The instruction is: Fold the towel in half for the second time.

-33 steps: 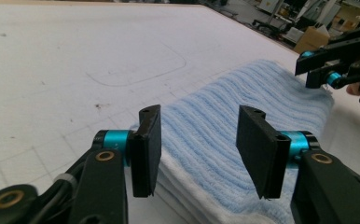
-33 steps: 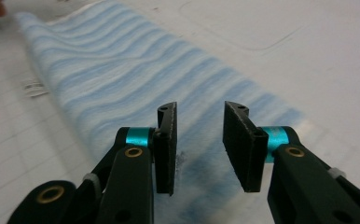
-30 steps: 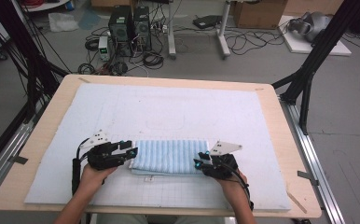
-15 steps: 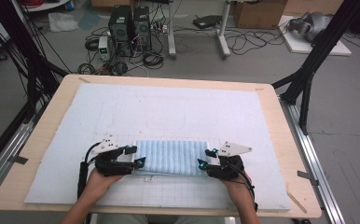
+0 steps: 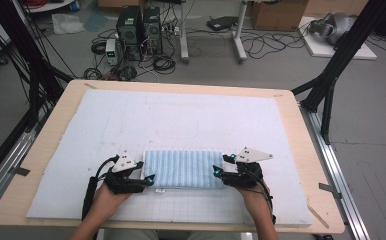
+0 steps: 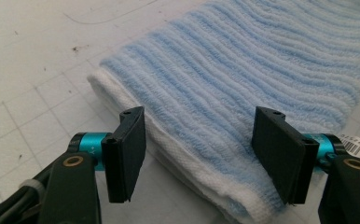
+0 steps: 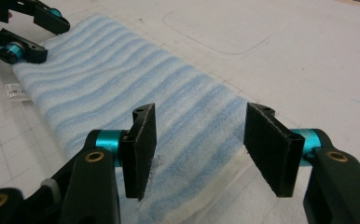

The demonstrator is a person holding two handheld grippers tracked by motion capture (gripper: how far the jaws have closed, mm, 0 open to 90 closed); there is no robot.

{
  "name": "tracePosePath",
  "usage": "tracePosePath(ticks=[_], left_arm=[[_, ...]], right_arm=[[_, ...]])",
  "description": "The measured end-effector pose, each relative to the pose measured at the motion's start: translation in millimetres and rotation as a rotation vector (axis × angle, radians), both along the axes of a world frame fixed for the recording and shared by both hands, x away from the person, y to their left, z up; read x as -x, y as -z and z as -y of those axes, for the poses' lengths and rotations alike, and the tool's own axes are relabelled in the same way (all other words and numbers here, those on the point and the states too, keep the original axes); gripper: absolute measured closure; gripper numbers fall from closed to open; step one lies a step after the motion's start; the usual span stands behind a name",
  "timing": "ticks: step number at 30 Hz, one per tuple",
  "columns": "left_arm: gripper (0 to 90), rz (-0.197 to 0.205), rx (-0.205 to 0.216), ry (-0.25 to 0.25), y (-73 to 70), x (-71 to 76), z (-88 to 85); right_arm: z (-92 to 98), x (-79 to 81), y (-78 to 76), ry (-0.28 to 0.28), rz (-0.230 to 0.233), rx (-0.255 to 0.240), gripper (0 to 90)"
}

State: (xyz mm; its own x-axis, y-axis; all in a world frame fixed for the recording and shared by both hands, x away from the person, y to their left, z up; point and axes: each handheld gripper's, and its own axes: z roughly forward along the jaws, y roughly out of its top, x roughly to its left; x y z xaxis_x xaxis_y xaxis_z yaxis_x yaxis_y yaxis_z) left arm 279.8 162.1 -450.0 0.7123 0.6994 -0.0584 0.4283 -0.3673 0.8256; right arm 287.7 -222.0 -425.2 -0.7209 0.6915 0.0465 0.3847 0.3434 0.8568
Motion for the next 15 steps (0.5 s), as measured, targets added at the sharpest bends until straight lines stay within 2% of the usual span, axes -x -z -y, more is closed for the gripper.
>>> tracePosePath(ticks=[1,5,7,9,10,13,15], left_arm=[[35.5,0.005,0.017,-0.004,-0.5,-0.9,-2.0],[37.2,0.014,0.136,0.010,-6.8,-11.5,-12.8],[42.7,0.014,0.195,0.024,-10.8,-21.3,-15.4],[51.3,0.020,0.222,0.039,-13.0,-32.5,-16.1],[58.8,0.024,0.230,0.044,-12.8,-37.2,-15.2],[72.2,0.009,0.176,0.038,-10.6,-50.9,-9.3],[74.7,-0.014,0.135,0.018,-7.9,-57.1,-5.8]], right_arm=[[0.1,-0.4,-0.3,0.005,0.000,0.000,41.9],[0.0,-4.8,-2.7,0.015,0.008,-0.003,43.1],[-1.1,-9.1,-3.4,0.017,0.007,-0.001,54.6],[-4.0,-14.6,-3.2,0.025,0.003,0.006,61.6],[-5.9,-18.1,-2.6,0.023,0.003,0.016,63.8],[-13.1,-29.4,0.6,0.028,-0.033,0.053,64.8],[-16.8,-36.2,4.6,0.030,-0.059,0.073,64.8]])
